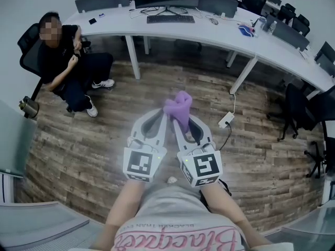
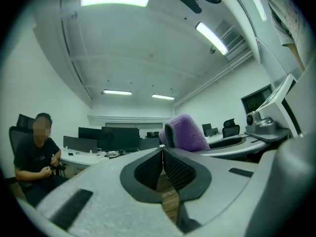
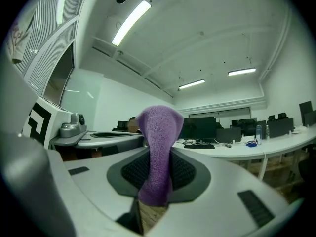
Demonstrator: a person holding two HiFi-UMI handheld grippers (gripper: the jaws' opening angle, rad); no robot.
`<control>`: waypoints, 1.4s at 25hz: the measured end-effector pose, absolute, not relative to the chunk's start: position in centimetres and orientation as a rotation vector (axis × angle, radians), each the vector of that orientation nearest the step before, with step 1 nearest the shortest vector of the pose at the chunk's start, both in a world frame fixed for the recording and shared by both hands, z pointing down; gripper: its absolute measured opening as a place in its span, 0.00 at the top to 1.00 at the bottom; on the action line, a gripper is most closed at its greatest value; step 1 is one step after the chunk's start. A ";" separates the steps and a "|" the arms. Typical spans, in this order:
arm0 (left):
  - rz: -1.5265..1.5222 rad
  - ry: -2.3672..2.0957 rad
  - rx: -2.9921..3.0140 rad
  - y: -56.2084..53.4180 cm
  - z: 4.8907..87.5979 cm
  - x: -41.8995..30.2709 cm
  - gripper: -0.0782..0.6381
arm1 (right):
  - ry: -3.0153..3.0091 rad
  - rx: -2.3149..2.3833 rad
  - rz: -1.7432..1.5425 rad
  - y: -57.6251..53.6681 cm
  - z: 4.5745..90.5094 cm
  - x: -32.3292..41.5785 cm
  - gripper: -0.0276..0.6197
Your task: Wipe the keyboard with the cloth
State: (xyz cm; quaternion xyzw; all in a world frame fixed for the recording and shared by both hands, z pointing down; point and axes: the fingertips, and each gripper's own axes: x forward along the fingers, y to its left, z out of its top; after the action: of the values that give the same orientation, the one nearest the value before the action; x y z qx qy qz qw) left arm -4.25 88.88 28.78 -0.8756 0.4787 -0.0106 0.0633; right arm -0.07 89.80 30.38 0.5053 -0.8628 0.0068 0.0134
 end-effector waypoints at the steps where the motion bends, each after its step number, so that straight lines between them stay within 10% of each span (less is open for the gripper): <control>1: -0.035 1.448 -2.643 88.9 28.9 -4.0 0.88 | -2.687 1.576 0.017 89.8 30.5 0.2 0.82; 35: -0.038 1.431 -2.686 63.3 29.9 -6.6 0.88 | -2.699 1.532 0.073 65.2 31.6 -2.2 0.82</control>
State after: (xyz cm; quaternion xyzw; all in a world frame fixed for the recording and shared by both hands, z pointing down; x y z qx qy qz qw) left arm -6.60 63.28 29.86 -0.8815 0.4695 -0.0124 0.0490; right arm -2.18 65.15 31.58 0.4935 -0.8692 0.0235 0.0185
